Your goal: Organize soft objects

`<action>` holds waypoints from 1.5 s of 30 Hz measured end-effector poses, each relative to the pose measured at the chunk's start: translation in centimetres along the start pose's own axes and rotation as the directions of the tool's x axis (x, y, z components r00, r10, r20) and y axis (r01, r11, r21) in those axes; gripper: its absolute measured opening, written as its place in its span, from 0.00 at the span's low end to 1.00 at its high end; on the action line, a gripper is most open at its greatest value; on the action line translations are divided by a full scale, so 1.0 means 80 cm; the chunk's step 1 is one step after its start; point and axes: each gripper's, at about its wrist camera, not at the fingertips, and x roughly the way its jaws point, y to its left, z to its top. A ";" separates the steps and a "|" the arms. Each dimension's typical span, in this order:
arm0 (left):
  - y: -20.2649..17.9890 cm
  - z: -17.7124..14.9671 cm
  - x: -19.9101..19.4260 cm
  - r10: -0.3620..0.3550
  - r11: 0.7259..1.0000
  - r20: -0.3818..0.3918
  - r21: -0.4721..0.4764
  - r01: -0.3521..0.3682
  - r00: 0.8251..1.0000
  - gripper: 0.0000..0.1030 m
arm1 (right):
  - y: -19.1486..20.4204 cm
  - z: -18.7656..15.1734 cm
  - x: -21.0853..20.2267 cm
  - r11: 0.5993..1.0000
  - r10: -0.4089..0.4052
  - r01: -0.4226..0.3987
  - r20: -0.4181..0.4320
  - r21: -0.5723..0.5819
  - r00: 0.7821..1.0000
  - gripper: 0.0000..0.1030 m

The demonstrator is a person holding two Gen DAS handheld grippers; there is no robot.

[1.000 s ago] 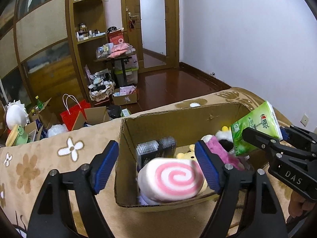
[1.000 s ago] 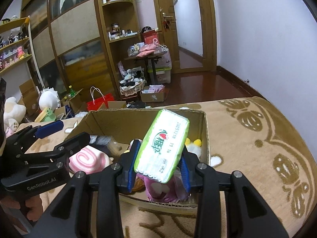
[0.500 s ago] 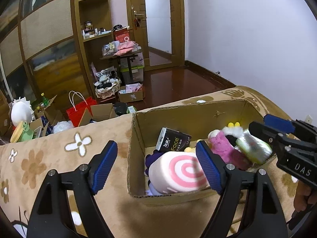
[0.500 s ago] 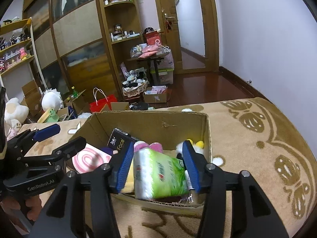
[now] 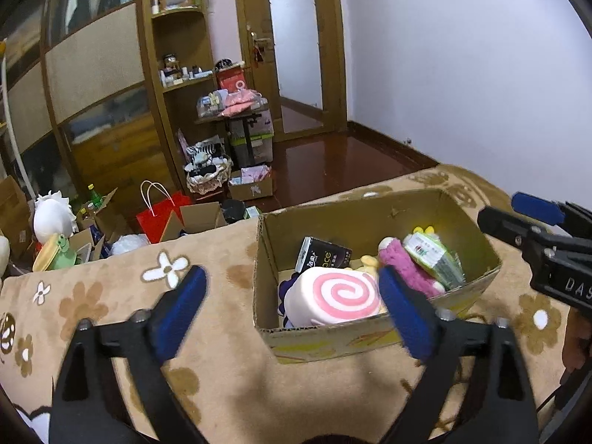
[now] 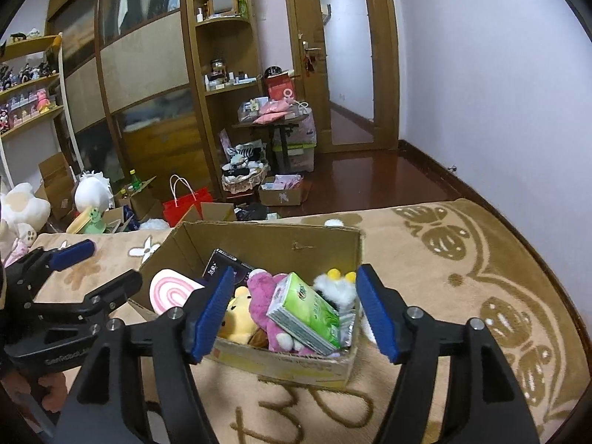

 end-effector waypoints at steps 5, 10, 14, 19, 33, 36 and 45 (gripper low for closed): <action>0.005 0.003 -0.031 0.011 0.999 0.038 -0.030 -0.010 0.999 0.94 | 0.000 0.000 -0.029 1.000 -0.016 0.016 0.022 -0.011 1.000 0.85; 0.000 0.006 -0.068 0.023 1.000 0.082 -0.018 -0.021 0.996 0.98 | 0.001 0.003 -0.059 0.999 -0.037 0.039 0.049 -0.027 0.998 0.97; -0.004 0.004 -0.093 0.034 0.999 0.105 -0.017 -0.032 0.994 0.98 | -0.001 0.004 -0.084 0.999 -0.043 0.045 0.077 -0.024 0.996 0.99; -0.004 -0.008 -0.120 0.057 0.998 0.120 -0.020 -0.055 0.991 0.99 | 0.000 0.003 -0.114 0.998 -0.055 0.058 0.102 -0.036 0.993 1.00; -0.012 -0.031 -0.169 0.083 0.997 0.127 -0.009 -0.082 0.988 0.99 | -0.004 -0.022 -0.181 0.996 -0.075 0.081 0.144 -0.039 0.987 1.00; -0.013 -0.035 -0.173 0.069 0.998 0.128 -0.007 -0.069 0.989 0.99 | -0.006 -0.029 -0.188 0.996 -0.079 0.084 0.146 -0.031 0.986 1.00; -0.018 -0.041 -0.172 0.080 0.997 0.120 0.003 -0.081 0.990 0.99 | -0.013 -0.040 -0.190 0.996 -0.089 0.093 0.137 -0.018 0.986 1.00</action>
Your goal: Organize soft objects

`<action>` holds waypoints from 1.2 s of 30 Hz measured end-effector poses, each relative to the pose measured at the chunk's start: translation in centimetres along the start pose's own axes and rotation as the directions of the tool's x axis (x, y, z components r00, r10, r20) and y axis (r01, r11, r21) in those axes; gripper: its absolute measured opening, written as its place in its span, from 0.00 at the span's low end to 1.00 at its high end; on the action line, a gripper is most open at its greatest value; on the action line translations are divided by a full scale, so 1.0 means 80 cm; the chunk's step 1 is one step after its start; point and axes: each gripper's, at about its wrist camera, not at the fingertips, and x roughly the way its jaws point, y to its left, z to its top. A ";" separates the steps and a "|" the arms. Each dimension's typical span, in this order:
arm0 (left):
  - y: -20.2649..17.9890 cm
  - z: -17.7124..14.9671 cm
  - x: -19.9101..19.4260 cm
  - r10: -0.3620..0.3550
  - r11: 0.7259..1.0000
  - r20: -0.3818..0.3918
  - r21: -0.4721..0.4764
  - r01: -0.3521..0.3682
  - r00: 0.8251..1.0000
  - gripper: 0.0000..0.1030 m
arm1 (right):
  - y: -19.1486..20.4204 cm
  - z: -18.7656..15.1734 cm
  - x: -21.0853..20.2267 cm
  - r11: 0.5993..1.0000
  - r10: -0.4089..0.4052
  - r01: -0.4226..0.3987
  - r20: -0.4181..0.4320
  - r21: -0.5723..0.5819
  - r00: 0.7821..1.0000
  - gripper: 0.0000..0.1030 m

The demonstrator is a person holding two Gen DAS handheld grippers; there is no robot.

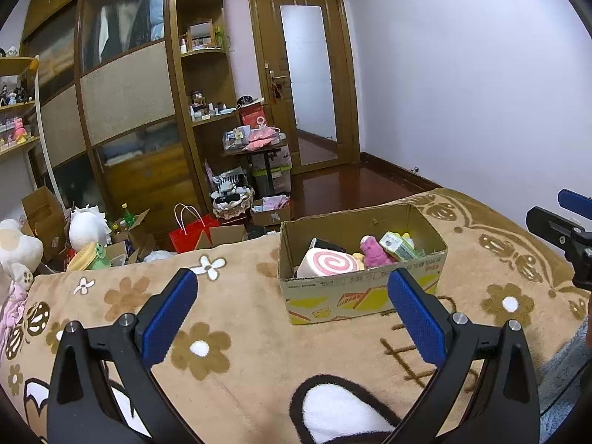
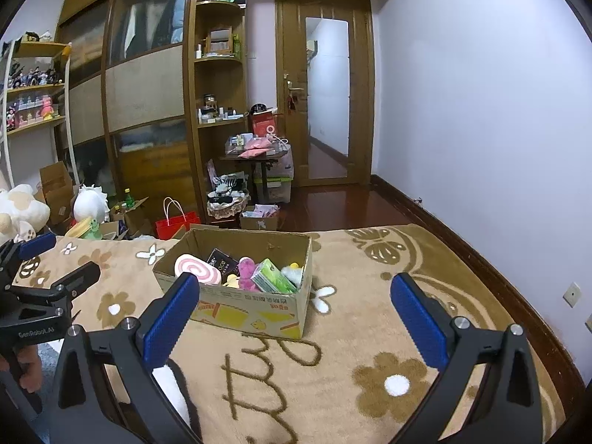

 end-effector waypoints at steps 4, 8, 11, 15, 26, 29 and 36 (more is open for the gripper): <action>-0.002 -0.002 0.007 0.009 1.000 -0.009 0.007 -0.009 1.000 0.99 | -0.001 -0.003 0.004 1.000 -0.007 0.007 -0.009 0.004 1.000 1.00; -0.003 -0.004 0.011 0.016 1.000 -0.014 0.013 -0.016 1.000 0.99 | -0.001 -0.006 0.007 1.000 -0.011 0.011 -0.018 0.001 1.000 1.00; -0.005 -0.005 0.015 0.019 1.000 -0.018 0.017 -0.019 1.000 0.99 | 0.000 -0.007 0.008 1.000 -0.012 0.012 -0.021 0.001 1.000 1.00; -0.006 -0.007 0.017 0.031 0.999 -0.017 0.021 -0.031 0.999 0.99 | 0.003 -0.009 0.010 1.000 -0.016 0.016 -0.030 -0.009 0.999 1.00; 0.003 -0.009 0.017 0.041 0.999 -0.011 -0.001 -0.041 0.999 0.99 | 0.006 -0.011 0.012 1.000 -0.019 0.019 -0.035 -0.018 0.999 1.00; 0.003 -0.010 0.017 0.042 0.999 -0.011 0.000 -0.042 0.999 0.99 | 0.006 -0.011 0.012 1.000 -0.019 0.019 -0.036 -0.018 0.999 1.00; 0.003 -0.010 0.017 0.043 0.999 -0.012 -0.001 -0.043 0.999 0.99 | 0.006 -0.012 0.012 1.000 -0.019 0.019 -0.037 -0.019 0.999 1.00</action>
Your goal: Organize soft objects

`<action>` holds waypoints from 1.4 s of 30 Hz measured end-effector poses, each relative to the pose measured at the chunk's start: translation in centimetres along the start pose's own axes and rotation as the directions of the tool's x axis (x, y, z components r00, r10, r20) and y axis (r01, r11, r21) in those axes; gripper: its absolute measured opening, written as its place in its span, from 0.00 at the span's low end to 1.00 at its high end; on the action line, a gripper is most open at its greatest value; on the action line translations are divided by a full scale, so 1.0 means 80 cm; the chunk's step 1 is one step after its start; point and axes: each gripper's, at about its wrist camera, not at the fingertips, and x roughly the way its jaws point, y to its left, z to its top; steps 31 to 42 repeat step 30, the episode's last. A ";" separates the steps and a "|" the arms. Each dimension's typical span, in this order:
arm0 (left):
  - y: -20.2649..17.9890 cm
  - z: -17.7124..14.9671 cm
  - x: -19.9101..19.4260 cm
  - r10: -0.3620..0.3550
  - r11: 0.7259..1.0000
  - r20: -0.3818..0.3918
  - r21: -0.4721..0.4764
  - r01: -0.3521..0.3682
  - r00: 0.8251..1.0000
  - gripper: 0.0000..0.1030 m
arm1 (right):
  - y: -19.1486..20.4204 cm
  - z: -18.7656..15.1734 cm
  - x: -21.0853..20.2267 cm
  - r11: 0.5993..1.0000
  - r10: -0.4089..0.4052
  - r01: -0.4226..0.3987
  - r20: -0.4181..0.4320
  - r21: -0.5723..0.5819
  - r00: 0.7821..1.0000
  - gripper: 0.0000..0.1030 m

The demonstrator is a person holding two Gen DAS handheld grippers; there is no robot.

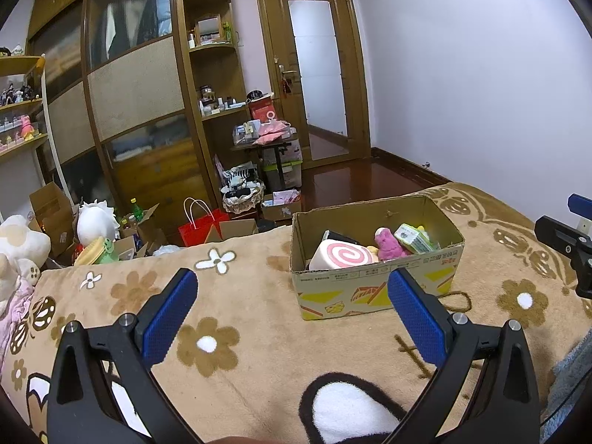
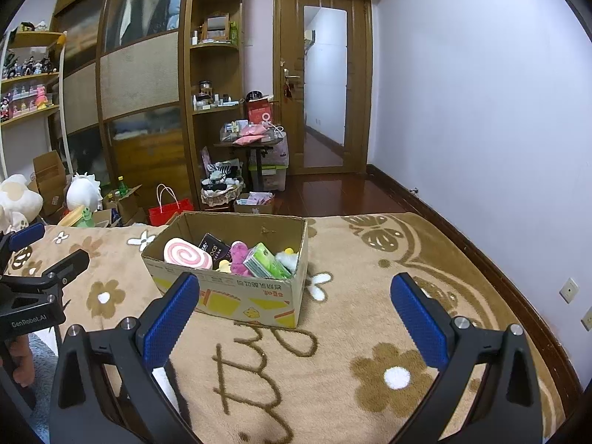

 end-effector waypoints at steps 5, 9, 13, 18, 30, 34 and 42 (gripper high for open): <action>0.001 0.000 0.000 -0.001 1.000 0.000 0.000 0.001 1.000 0.99 | 0.000 0.001 0.000 1.000 -0.001 0.001 0.000 0.001 1.000 1.00; 0.000 0.000 0.000 -0.002 1.000 -0.002 0.000 0.002 1.000 0.99 | 0.000 0.001 0.000 1.000 -0.001 0.001 0.000 0.000 1.000 1.00; 0.000 -0.002 0.002 -0.004 1.000 -0.005 0.000 0.004 1.000 0.99 | 0.000 0.001 0.000 1.000 -0.002 0.002 -0.001 0.001 1.000 1.00; 0.000 -0.002 0.002 -0.005 1.000 -0.006 0.000 0.005 1.000 0.99 | -0.001 0.002 0.000 1.000 -0.001 0.001 -0.001 0.001 1.000 1.00; -0.001 -0.005 0.003 -0.002 1.000 -0.010 -0.002 0.002 1.000 0.99 | -0.002 0.003 0.000 1.000 -0.001 0.001 -0.002 0.000 1.000 1.00; -0.001 -0.005 0.003 -0.002 1.000 -0.010 -0.002 0.002 1.000 0.99 | -0.002 0.003 0.000 1.000 -0.001 0.001 -0.002 0.000 1.000 1.00; -0.001 -0.005 0.003 -0.002 1.000 -0.010 -0.002 0.002 1.000 0.99 | -0.002 0.003 0.000 1.000 -0.001 0.001 -0.002 0.000 1.000 1.00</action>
